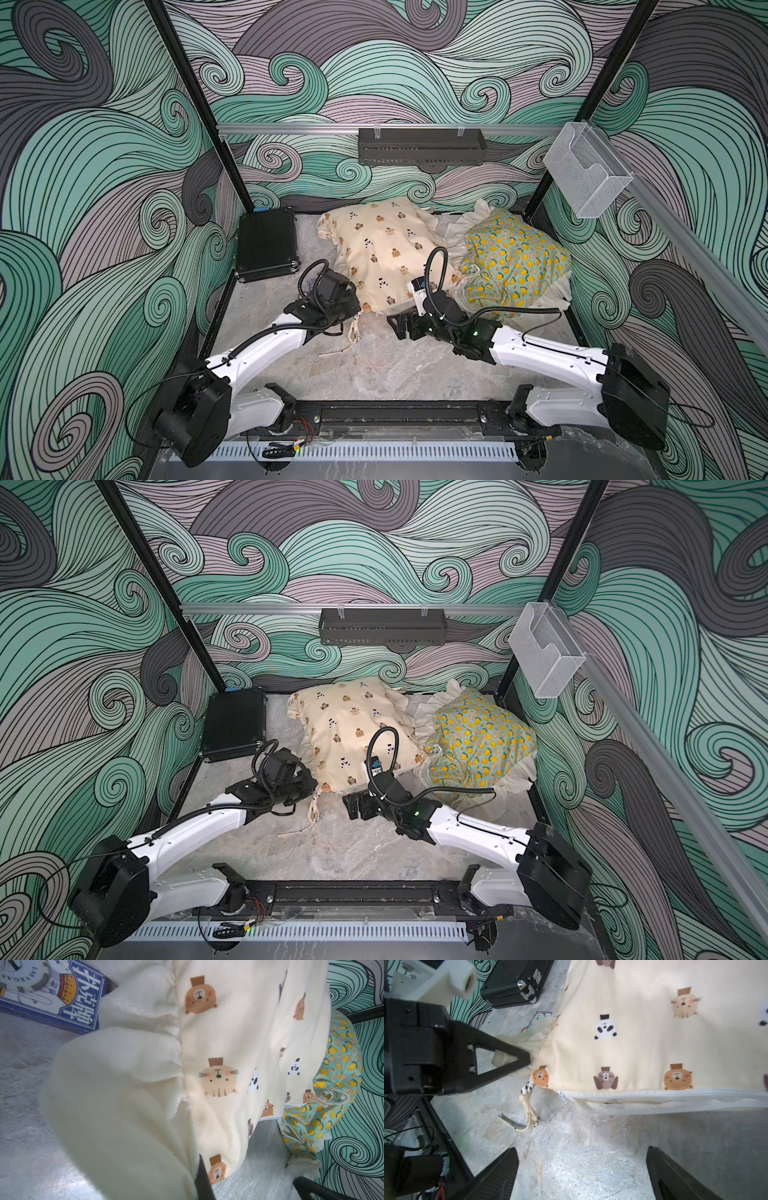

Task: Zip up pillowcases
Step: Pick up the pillowcase from the center of the board.

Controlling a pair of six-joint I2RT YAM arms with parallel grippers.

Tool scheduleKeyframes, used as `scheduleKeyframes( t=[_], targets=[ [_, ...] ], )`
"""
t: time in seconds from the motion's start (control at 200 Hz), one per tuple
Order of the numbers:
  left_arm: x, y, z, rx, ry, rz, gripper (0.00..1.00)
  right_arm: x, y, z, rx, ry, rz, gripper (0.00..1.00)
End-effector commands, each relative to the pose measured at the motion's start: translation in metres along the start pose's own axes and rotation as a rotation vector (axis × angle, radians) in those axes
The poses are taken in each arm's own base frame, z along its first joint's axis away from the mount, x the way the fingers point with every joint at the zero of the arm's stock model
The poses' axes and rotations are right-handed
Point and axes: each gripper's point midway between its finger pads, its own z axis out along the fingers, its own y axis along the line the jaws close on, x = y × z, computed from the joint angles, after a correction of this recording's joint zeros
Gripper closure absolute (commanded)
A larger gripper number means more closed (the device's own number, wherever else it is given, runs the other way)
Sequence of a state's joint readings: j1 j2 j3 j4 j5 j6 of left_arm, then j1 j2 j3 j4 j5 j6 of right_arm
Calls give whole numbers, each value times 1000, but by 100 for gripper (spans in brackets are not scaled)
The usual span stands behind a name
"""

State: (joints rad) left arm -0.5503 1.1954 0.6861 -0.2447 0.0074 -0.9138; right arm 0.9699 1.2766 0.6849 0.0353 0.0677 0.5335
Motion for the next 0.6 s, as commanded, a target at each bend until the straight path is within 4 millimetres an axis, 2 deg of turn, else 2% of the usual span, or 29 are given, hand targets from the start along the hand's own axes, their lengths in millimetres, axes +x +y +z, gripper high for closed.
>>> scheduleKeyframes(
  t=[0.0,0.15,0.27,0.595],
  targets=[
    [-1,4,-11,-21,7,36,100,4,16,-1,-36,24,30,1],
    [4,10,-15,-31,14,52,100,21,32,6,-91,74,19,1],
    [5,14,-17,-34,8,55,100,27,40,10,-112,92,9,2],
    [5,17,-21,-34,0,52,100,28,61,36,-159,109,20,31]
  ],
)
